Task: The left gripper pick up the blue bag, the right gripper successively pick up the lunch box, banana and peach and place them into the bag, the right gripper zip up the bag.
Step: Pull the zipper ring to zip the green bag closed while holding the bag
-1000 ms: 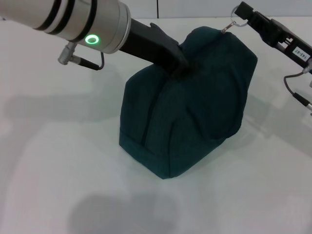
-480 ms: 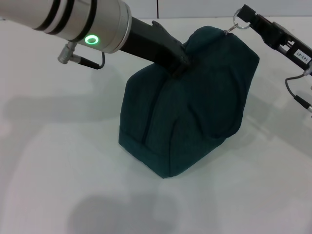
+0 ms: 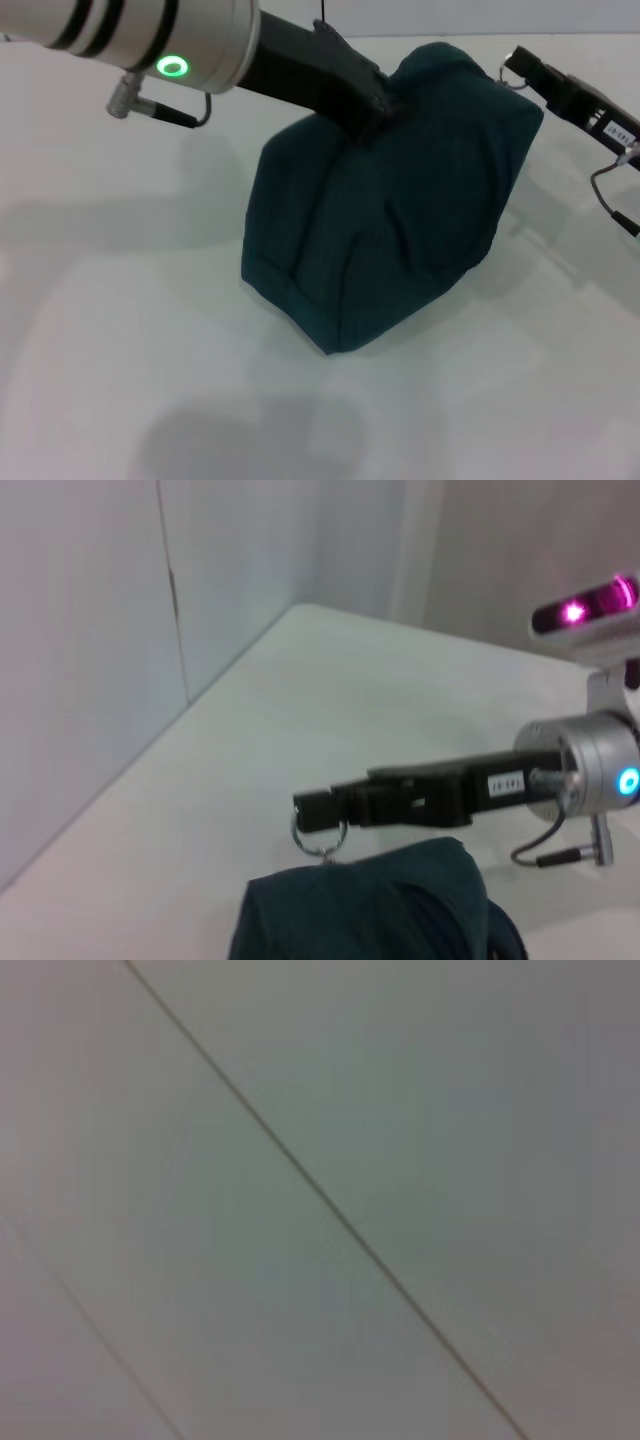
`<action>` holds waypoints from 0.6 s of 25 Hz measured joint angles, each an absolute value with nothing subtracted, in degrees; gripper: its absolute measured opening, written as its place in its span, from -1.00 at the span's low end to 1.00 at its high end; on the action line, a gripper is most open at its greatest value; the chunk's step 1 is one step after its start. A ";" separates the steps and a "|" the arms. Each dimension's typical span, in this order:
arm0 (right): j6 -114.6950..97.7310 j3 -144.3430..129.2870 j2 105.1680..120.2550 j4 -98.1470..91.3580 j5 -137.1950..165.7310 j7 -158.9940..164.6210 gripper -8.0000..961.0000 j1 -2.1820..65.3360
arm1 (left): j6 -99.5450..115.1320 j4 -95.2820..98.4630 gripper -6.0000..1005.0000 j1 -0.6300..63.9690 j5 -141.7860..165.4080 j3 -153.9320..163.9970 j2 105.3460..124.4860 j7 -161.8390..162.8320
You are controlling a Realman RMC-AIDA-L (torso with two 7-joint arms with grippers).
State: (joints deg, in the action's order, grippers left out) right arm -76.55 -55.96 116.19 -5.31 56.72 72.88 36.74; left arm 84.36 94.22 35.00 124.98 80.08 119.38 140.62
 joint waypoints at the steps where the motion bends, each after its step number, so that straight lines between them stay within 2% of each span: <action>1: -75.83 -56.07 116.19 -5.33 56.79 72.84 -0.67 36.73 | 84.42 95.64 -0.90 34.37 124.66 79.05 119.38 140.61; 15: -72.16 -56.03 116.19 -5.59 56.81 72.84 -0.65 36.12 | 83.51 93.87 -0.89 33.17 121.77 76.39 119.55 137.98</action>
